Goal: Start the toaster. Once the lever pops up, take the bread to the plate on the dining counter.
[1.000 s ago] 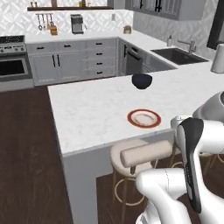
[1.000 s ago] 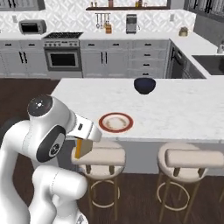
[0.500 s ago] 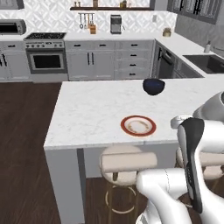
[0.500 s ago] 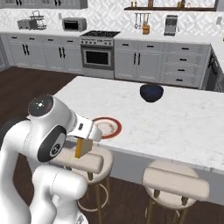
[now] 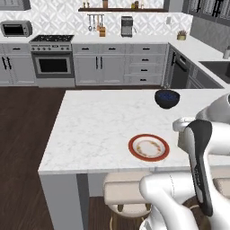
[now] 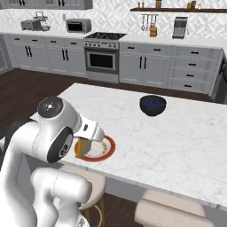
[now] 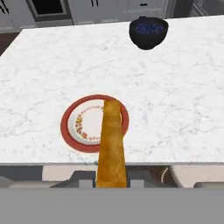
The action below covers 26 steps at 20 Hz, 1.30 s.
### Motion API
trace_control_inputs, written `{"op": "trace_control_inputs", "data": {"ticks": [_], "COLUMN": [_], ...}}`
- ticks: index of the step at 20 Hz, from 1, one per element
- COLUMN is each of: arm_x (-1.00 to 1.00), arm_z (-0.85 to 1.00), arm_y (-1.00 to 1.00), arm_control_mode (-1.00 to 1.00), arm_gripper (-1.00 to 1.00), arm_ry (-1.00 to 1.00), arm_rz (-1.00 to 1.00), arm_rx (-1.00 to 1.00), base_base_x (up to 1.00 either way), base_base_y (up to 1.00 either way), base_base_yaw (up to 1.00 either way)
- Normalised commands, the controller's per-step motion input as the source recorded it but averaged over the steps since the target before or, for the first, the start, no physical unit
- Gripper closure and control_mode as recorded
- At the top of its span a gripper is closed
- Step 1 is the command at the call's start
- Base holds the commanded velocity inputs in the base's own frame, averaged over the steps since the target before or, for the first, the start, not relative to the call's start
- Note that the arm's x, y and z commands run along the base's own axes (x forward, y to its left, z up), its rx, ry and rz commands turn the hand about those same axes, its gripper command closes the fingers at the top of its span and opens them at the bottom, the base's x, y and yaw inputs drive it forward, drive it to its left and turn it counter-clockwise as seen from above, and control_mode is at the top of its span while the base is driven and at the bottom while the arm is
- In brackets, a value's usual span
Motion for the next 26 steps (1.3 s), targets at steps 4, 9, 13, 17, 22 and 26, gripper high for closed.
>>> {"op": "trace_control_inputs", "data": {"ticks": [4,9,13,17,22,26], "arm_x": [0.48,0.98,0.92,0.43,0.26,0.27], "arm_z": [-0.1,-0.44,-0.76,-0.83,-0.49,-0.39], "arm_y": [0.0,0.0,0.0,0.0,0.0,0.03], "arm_control_mode": [-1.0,-1.0,-1.0,-1.0,-1.0,-1.0], "arm_gripper": [1.0,1.0,1.0,1.0,1.0,1.0], "arm_ry": [0.01,0.05,0.06,0.02,0.0,0.0], "arm_rz": [0.39,0.39,0.28,0.15,0.1,0.08], "arm_rx": [0.31,0.24,0.12,0.1,0.1,0.07], "base_base_x": [0.0,0.0,0.0,0.0,0.0,0.0], "base_base_y": [0.0,0.0,0.0,0.0,0.0,0.0], "base_base_yaw": [0.0,0.0,0.0,0.0,0.0,0.0]}}
